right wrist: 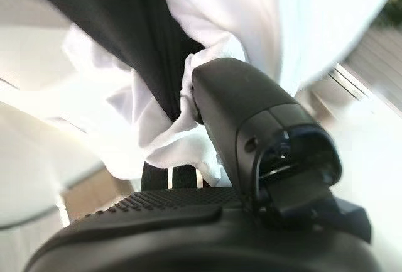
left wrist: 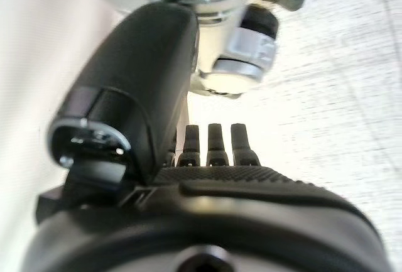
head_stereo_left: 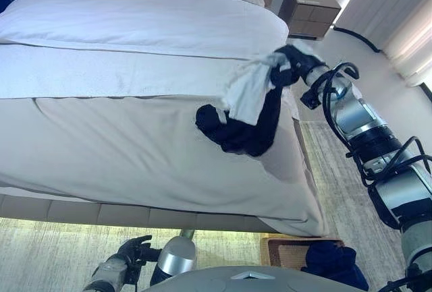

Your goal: Pick up the clothes from the bed and place them into the basket

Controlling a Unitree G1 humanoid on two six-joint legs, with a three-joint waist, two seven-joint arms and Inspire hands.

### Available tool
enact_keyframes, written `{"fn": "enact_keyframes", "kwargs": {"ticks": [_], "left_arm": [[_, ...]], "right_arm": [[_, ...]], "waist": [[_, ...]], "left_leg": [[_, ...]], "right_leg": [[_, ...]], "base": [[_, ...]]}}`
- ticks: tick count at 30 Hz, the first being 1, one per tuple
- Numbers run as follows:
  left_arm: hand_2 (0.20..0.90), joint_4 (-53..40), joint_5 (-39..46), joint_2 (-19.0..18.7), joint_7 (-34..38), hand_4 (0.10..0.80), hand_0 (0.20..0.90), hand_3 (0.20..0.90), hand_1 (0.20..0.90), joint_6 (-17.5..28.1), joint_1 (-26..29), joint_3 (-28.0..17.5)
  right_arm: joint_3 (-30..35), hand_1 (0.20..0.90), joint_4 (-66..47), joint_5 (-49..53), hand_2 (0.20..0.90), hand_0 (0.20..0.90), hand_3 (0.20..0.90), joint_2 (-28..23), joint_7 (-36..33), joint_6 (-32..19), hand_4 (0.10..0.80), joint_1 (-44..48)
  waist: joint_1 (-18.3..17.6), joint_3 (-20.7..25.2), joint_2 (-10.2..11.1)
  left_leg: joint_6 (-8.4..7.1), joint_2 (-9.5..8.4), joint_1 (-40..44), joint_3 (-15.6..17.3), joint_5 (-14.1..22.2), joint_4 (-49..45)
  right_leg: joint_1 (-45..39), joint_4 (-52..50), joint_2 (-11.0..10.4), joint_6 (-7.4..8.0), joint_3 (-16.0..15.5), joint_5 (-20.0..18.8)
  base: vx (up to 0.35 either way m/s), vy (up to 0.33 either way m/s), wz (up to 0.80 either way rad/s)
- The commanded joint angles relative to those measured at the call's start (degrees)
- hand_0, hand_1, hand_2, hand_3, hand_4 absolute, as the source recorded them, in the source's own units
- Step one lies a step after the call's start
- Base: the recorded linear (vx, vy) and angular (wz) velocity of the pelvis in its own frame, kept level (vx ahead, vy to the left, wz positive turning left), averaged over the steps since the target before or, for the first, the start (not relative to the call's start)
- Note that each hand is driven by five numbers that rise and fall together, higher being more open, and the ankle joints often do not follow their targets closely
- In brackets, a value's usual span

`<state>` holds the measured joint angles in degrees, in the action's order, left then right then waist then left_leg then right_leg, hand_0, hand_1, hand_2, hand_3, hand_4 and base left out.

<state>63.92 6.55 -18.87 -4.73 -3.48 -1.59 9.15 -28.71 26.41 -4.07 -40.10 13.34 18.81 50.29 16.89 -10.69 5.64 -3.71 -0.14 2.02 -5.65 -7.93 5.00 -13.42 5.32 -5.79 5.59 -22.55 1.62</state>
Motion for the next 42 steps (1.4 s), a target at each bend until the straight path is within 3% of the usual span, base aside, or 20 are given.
{"fn": "enact_keyframes", "kwargs": {"ticks": [1,5,6,7,25,26,27,32,38,42], "left_arm": [[0.9,3.7,-2.0,-1.1,-0.8,0.8,0.9,0.9,0.9,0.0,0.4,4.4],[0.9,3.4,-1.7,-1.3,-0.8,0.8,0.9,0.9,0.9,-0.1,0.5,4.6],[0.9,3.4,-1.7,-1.3,-0.8,0.8,0.9,0.9,0.9,-0.1,0.5,4.6],[0.9,3.2,-2.0,-1.4,-0.7,0.8,0.9,0.9,0.9,0.2,0.4,4.7],[0.9,2.0,-2.3,-2.3,-0.6,0.8,0.9,0.9,0.9,0.7,-0.1,4.6],[0.9,2.0,-2.4,-2.4,-0.8,0.8,0.9,0.9,0.9,0.7,0.1,4.6],[0.9,1.9,-2.5,-2.4,-0.9,0.8,0.9,0.9,0.9,0.6,0.2,4.6],[0.9,0.6,-1.2,-2.4,-0.6,0.8,0.9,0.9,0.9,0.8,0.7,5.9],[0.9,-3.3,2.8,-4.8,0.7,0.8,0.9,0.9,0.9,2.4,8.1,8.3],[0.9,-4.8,4.4,-5.4,1.3,0.8,0.9,0.9,0.9,3.2,9.8,9.0]], "right_arm": [[-2.4,0.9,-1.1,-0.9,0.9,0.9,0.9,-4.8,1.9,-2.7,0.8,12.9],[-3.1,0.9,0.6,0.5,0.9,0.9,0.9,-3.6,5.2,-2.8,0.8,12.3],[-3.1,0.733,0.7,0.4,0.733,0.733,0.705,-3.6,5.3,-2.8,0.605,12.3],[-3.2,0.3,1.0,1.0,0.3,0.3,0.2,-3.4,5.5,-3.4,0.1,11.9],[-2.5,0.3,0.5,-2.7,0.3,0.3,0.2,-1.7,5.6,-3.4,0.1,10.0],[-2.5,0.436,0.4,-3.9,0.436,0.436,0.359,-1.4,6.3,-3.4,0.259,9.7],[-2.7,0.9,0.5,-5.5,0.9,0.9,0.9,-1.1,7.0,-3.2,0.8,9.3],[-5.3,0.9,1.4,-14.2,0.9,0.9,0.9,1.3,8.7,-3.2,0.8,7.0],[-10.8,0.9,8.0,-17.6,0.9,0.9,0.9,7.0,-0.1,1.2,0.8,10.0],[-11.6,0.9,15.5,-16.8,0.9,0.9,0.9,9.5,-2.9,2.6,0.8,12.4]], "waist": [[0.0,5.8,2.0],[0.7,4.8,2.2],[0.6,4.8,2.3],[0.9,4.4,2.4],[1.3,2.8,3.0],[1.3,2.7,2.9],[1.4,2.6,2.8],[2.2,0.7,2.7],[6.0,-8.5,3.7],[8.1,-11.8,3.5]], "left_leg": [[1.39,-1.21,1.2,-0.4,5.5,0.0],[1.33,-1.21,1.1,-0.6,5.4,0.0],[1.39,-1.28,0.9,-0.8,5.2,0.0],[1.39,-1.32,0.7,-1.0,5.1,0.0],[1.94,-1.62,0.6,-1.2,5.6,0.0],[1.95,-1.63,0.7,-1.2,5.6,0.0],[1.99,-1.66,0.8,-1.2,5.7,0.0],[2.2,-1.56,0.2,-1.4,5.7,-0.6],[2.96,-1.58,-7.7,-3.6,5.6,-3.6],[2.71,-1.49,-10.1,-4.9,6.6,-3.9]], "right_leg": [[1.5,-0.5,2.2,-2.88,-0.7,-0.3],[1.3,-0.5,2.2,-2.95,-0.5,-0.2],[1.5,-0.5,2.2,-2.91,-0.7,-0.3],[1.5,-0.4,2.2,-2.88,-0.7,-0.4],[1.9,-1.3,1.7,-2.42,-0.8,-0.3],[2.0,-1.6,1.7,-2.4,-0.8,-0.2],[2.1,-1.9,1.6,-2.38,-0.8,-0.1],[3.3,-3.6,1.1,-2.5,-1.2,0.2],[9.1,-4.9,1.6,-2.65,-1.6,-0.7],[10.4,-4.8,2.2,-2.38,-2.1,-0.3]], "base": [[0.004,0.029,0.04],[-0.001,0.003,0.02],[-0.014,0.004,0.05],[-0.012,0.002,0.05],[0.017,0.002,0.04],[0.057,0.011,-0.02],[0.054,0.017,-0.03],[0.03,0.013,-0.02],[-0.213,-0.141,-0.01],[-0.004,-0.094,0.08]]}}
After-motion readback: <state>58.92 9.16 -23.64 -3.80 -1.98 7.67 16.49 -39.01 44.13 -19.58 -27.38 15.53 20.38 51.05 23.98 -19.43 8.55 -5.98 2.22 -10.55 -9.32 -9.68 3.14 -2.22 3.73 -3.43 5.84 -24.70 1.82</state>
